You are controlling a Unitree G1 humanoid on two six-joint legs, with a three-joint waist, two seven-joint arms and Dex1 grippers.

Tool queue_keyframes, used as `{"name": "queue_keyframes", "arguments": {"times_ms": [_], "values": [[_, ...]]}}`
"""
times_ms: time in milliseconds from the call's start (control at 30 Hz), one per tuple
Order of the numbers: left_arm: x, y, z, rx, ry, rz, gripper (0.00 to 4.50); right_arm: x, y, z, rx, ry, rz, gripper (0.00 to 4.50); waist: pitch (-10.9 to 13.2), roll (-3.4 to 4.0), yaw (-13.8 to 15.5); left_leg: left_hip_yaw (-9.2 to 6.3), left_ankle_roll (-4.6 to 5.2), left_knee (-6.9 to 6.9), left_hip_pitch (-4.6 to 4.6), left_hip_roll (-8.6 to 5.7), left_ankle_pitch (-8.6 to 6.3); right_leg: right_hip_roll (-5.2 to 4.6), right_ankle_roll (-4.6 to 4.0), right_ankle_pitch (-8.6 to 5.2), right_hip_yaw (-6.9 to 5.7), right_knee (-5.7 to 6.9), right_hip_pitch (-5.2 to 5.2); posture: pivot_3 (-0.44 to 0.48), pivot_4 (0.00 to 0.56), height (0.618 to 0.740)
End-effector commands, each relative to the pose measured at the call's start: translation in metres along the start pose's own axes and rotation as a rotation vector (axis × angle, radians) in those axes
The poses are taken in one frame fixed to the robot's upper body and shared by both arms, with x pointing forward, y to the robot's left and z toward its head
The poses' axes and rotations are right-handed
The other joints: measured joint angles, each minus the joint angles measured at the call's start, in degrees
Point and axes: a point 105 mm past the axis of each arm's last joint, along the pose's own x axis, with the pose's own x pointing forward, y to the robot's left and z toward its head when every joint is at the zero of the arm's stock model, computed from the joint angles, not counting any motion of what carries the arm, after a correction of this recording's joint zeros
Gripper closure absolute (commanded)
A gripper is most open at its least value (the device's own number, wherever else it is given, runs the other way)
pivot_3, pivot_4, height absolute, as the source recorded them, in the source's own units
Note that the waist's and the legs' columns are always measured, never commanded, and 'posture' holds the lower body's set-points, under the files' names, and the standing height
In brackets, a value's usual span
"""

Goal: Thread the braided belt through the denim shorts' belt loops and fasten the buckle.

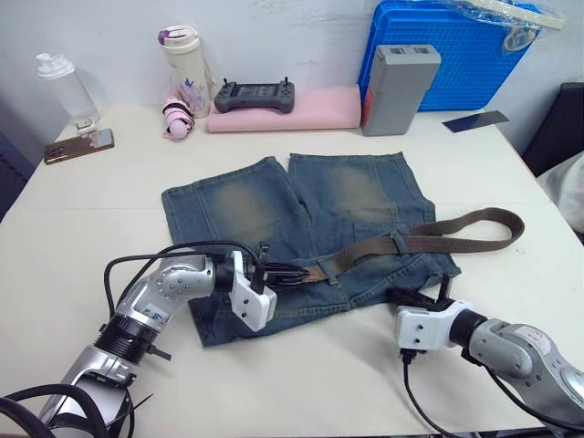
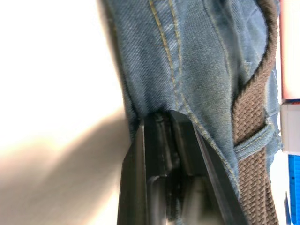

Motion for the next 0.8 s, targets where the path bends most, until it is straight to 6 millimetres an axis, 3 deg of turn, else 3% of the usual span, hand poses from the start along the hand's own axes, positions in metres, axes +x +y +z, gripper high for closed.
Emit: {"name": "queue_keyframes", "arguments": {"times_ms": [33,200,333,467,800], "values": [[-0.005,0.005,0.001,0.014,0.006,0.028,4.50,0.000,0.020,-0.029,0.075,0.142,0.080,4.47,-0.14,-0.22,0.03,-0.02,0.00,0.00,0.01,0.00,0.00,0.00,0.00,0.00,-0.01,0.00,0.01,0.000,0.150,0.661],[-0.006,0.004,0.000,0.014,0.012,0.026,4.50,-0.004,0.011,-0.027,0.131,0.127,0.054,4.47,-0.23,-0.37,0.25,-0.04,0.00,0.02,0.01,-0.01,0.00,-0.01,0.00,0.00,-0.03,-0.02,0.05,0.000,0.150,0.661],[-0.007,0.004,0.000,0.012,0.013,0.028,4.50,-0.014,0.005,-0.021,0.127,0.090,0.050,3.09,-0.22,-0.35,0.63,-0.06,0.00,0.01,0.00,-0.01,-0.01,-0.01,0.00,0.00,-0.04,-0.02,0.03,0.000,0.150,0.661],[-0.007,0.002,-0.001,0.010,0.013,0.028,4.50,-0.022,0.004,-0.017,0.080,0.055,0.066,1.17,-0.22,-0.35,1.55,-0.07,0.00,0.00,-0.02,-0.01,-0.02,-0.01,-0.01,0.00,-0.06,-0.04,0.01,0.000,0.150,0.661],[-0.005,0.003,0.000,0.013,0.006,0.033,4.50,-0.014,0.014,-0.019,0.050,0.059,0.103,1.17,-0.24,-0.38,1.48,-0.05,-0.02,0.01,-0.01,0.00,-0.04,0.00,-0.02,-0.01,-0.04,-0.04,0.02,0.000,0.150,0.661]]}}
